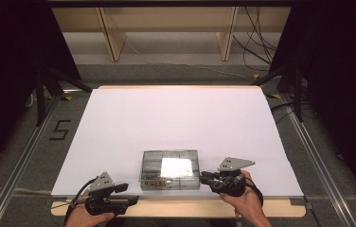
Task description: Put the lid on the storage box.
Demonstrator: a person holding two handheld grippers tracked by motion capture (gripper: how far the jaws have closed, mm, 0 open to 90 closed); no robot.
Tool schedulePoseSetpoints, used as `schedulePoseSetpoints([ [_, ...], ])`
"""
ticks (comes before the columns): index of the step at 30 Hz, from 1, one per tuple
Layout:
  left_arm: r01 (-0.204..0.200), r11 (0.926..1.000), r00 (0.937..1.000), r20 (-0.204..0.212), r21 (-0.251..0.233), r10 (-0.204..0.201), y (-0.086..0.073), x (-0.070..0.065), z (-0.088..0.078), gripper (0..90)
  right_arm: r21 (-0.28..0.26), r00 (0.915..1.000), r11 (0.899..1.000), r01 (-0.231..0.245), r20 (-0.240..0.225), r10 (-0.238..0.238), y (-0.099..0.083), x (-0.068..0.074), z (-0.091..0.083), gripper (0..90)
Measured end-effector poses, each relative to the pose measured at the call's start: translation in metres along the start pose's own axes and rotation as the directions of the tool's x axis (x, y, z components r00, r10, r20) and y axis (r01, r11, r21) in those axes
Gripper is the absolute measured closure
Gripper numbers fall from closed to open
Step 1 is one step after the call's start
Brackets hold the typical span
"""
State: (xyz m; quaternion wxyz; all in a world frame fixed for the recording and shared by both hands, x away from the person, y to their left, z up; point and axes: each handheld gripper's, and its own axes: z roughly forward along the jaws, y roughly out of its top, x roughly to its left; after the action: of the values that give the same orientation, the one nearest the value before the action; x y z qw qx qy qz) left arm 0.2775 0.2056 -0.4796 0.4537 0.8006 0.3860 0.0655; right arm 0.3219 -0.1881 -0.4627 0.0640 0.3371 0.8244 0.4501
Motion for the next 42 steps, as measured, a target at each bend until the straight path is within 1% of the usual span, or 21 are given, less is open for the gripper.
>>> schedulePoseSetpoints([
  [3,0.01,0.9999,0.9999,-0.001,-0.005,-0.01,0.0,-0.001,0.0,33.9,0.006,0.9999,1.0,-0.015,-0.008,0.015,-0.001,0.001,0.0,76.1],
  [4,0.01,0.9999,0.9999,-0.001,-0.004,-0.01,0.0,-0.001,0.0,33.9,-0.003,0.9998,1.0,0.021,0.005,-0.021,-0.001,-0.002,0.0,76.1],
  [7,0.001,1.0,1.0,0.0,0.001,-0.001,0.0,0.0,0.0,33.9,0.017,0.9993,0.999,-0.034,-0.013,0.034,-0.002,0.0,0.0,76.1],
  [11,0.0,1.0,1.0,0.001,0.002,0.0,0.0,0.0,0.0,33.9,0.013,0.9998,1.0,0.015,0.01,-0.015,-0.003,-0.003,0.001,75.8],
  [12,0.001,1.0,1.0,0.001,0.001,-0.001,0.0,0.0,0.0,33.9,0.017,0.9997,1.0,-0.008,-0.024,0.008,-0.004,-0.003,0.003,75.8],
  [18,0.019,0.9998,0.9998,0.0,0.005,-0.019,0.0,-0.001,0.0,33.9,0.04,0.9998,0.999,-0.017,0.011,0.016,-0.006,-0.005,0.002,75.2],
  [20,0.003,1.0,1.0,-0.003,-0.003,-0.003,0.0,-0.001,0.001,33.9,0.031,0.9994,0.999,-0.033,-0.009,0.033,-0.006,-0.005,0.001,75.2],
  [22,0.031,0.9995,0.9995,-0.002,0.0,-0.031,-0.001,-0.002,0.001,33.9,0.025,0.9998,1.0,-0.011,-0.014,0.011,-0.006,-0.006,0.002,75.0],
  [26,0.014,0.9999,0.9999,-0.001,-0.007,-0.014,0.0,-0.001,0.001,33.9,0.026,0.9994,0.999,-0.034,0.006,0.034,-0.006,-0.005,0.001,74.8],
  [27,0.014,0.9999,0.9999,-0.001,-0.005,-0.014,0.0,-0.001,0.001,33.9,0.012,0.9998,1.0,-0.004,0.02,0.004,-0.006,-0.008,-0.001,74.7],
  [28,0.014,0.9999,0.9999,-0.001,-0.005,-0.014,0.0,-0.001,0.001,33.9,0.016,0.9995,0.999,-0.03,-0.012,0.03,-0.006,-0.008,0.0,74.6],
  [30,0.012,0.9999,0.9999,-0.002,-0.008,-0.012,0.0,-0.001,0.001,33.9,0.016,0.9995,0.999,-0.03,0.009,0.029,-0.006,-0.007,-0.001,74.1],
  [31,0.011,0.9999,0.9999,-0.002,-0.007,-0.011,0.0,-0.001,0.001,33.9,0.007,0.9996,1.0,-0.015,0.023,0.015,-0.005,-0.009,-0.001,73.0],
  [32,0.014,0.9998,0.9999,-0.007,-0.012,-0.014,-0.001,-0.001,0.001,33.9,0.015,0.998,0.998,-0.06,0.018,0.06,-0.005,-0.006,-0.002,71.0],
  [34,0.003,1.0,1.0,-0.006,0.005,-0.003,0.0,0.0,0.0,33.9,-0.012,0.9988,0.999,-0.035,0.033,0.035,-0.005,-0.01,-0.002,64.2],
  [35,0.004,1.0,1.0,-0.007,0.002,-0.004,0.0,0.0,0.0,33.9,-0.024,0.996,0.999,-0.042,0.078,0.044,-0.004,-0.011,-0.003,53.9],
  [36,-0.001,1.0,1.0,-0.004,0.003,0.001,0.0,0.001,0.0,33.9,-0.024,0.996,0.999,-0.042,0.078,0.044,-0.004,-0.011,-0.003,53.9],
  [37,0.0,1.0,1.0,-0.003,0.005,0.0,0.0,0.001,0.0,33.9,-0.044,0.9942,0.997,-0.065,0.083,0.068,-0.003,-0.012,-0.002,46.1],
  [40,0.017,0.9998,0.9998,-0.004,0.005,-0.017,0.0,0.002,0.0,33.9,-0.047,0.991,0.997,-0.061,0.117,0.066,-0.002,-0.016,-0.004,40.2],
  [41,0.02,0.9998,0.9998,-0.007,-0.002,-0.02,-0.001,0.002,0.0,33.9,-0.038,0.9873,0.993,-0.11,0.111,0.114,-0.003,-0.013,-0.005,37.9],
  [42,0.022,0.9997,0.9997,-0.011,-0.008,-0.022,-0.001,0.002,0.001,33.9,-0.052,0.9891,0.995,-0.089,0.113,0.095,-0.003,-0.015,-0.004,36.1],
])
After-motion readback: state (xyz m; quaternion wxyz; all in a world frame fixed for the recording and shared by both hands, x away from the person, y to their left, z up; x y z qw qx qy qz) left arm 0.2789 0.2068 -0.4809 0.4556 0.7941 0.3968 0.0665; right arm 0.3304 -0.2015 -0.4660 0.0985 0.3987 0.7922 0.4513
